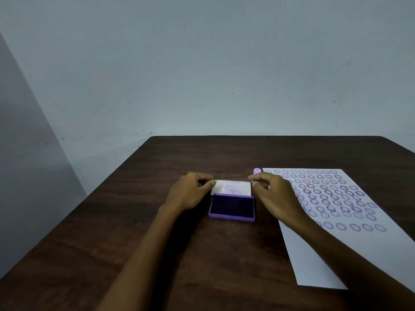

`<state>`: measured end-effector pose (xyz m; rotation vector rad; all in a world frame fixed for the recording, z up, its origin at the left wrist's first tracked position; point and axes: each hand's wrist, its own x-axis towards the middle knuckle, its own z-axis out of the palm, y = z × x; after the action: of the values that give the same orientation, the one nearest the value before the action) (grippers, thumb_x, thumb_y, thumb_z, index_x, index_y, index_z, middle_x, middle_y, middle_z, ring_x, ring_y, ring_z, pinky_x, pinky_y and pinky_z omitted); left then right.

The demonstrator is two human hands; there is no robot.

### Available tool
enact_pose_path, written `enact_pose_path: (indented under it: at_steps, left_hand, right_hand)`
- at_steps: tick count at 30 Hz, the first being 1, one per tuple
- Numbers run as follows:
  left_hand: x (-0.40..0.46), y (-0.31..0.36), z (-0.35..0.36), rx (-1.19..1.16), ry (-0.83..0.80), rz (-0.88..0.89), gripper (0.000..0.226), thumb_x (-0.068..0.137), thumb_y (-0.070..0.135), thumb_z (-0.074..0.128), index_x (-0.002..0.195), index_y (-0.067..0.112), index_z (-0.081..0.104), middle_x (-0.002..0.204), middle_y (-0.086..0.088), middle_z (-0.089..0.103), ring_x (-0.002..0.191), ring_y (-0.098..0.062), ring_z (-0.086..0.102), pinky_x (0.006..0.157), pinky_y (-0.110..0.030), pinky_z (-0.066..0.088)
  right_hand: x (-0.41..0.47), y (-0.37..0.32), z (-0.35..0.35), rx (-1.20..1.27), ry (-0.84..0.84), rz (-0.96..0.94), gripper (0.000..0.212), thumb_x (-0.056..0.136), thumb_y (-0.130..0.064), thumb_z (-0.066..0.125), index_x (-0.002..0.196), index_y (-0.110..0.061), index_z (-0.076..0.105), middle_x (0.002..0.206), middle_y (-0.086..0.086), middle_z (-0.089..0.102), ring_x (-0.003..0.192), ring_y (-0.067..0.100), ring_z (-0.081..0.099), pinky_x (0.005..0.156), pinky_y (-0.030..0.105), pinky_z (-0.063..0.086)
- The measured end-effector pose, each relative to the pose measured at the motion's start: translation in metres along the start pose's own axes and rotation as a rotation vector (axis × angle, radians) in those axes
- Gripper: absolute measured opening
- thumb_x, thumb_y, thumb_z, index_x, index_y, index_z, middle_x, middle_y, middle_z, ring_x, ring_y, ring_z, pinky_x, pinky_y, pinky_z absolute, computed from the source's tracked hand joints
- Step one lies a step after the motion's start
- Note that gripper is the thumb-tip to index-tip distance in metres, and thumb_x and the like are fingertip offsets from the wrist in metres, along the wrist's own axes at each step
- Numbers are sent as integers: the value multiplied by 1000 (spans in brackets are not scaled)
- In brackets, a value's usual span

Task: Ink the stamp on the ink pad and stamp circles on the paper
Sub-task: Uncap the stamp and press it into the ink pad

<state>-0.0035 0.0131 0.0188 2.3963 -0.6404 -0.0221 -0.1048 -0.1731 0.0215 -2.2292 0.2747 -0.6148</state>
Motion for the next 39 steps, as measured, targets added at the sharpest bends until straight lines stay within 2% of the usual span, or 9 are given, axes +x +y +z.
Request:
enact_pose_path:
  at_steps: [3,5,9,12,15,18,22,33,39]
  left_hand:
    - [-2,6,4,21,88,46,31,88,43,54,115,33,65,113,7,68,98,-11,62,91,-42,50]
    - [-4,12,7,5,105,93,31,88,44,55,116,34,64,116,8,66,104,-11,60,94,-44,47]
    - [-8,23,13,38,25,177,37,90,47,51,124,35,58,132,11,58,123,-11,49,106,-46,35]
    - [-13,32,19,49,-48,210,45,88,54,51,130,38,53,137,15,54,130,-10,42,109,-40,25]
    - [-17,38,26,103,-131,210,59,83,62,52,137,39,44,146,18,43,136,-7,32,103,-30,14]
    - [-18,38,30,126,-206,210,77,73,71,56,140,41,37,151,18,34,140,-5,25,104,-28,8]
    - [-20,37,26,165,-283,204,89,62,75,61,141,42,35,154,17,29,142,-7,20,108,-30,6]
    - [-18,38,12,111,-315,210,58,64,54,78,116,43,55,148,16,37,139,-10,25,101,-30,8]
    - [-22,40,6,77,-357,191,58,62,48,82,115,40,57,144,15,40,137,-9,27,100,-29,7]
  right_hand:
    - [6,6,-1,-40,159,-86,18,87,-13,57,101,-12,68,112,9,67,108,25,56,85,32,43]
    - [10,12,-1,-118,184,-112,20,88,-18,56,105,-13,66,119,9,63,112,25,50,86,31,37]
    - [16,17,0,-235,67,-82,34,95,-28,43,127,-19,52,146,7,39,132,27,33,104,45,29]
    - [18,20,3,-319,-78,-68,41,95,-24,40,137,-25,39,155,2,23,139,26,23,109,51,22]
    - [18,24,5,-343,-133,-68,44,93,-21,43,137,-24,38,151,4,32,137,24,27,109,49,22]
    - [18,25,3,-333,-34,-128,34,92,-20,46,125,-20,51,133,7,53,124,26,42,101,44,32]
    - [18,23,0,-293,68,-149,21,89,-18,51,107,-15,62,113,9,63,105,24,52,86,36,41]
    - [13,23,-8,-279,123,-196,13,83,-17,59,89,-12,70,97,10,70,95,25,57,79,38,46]
    - [12,23,-10,-207,158,-185,13,81,-15,63,91,-12,70,99,10,70,95,26,58,79,40,47]
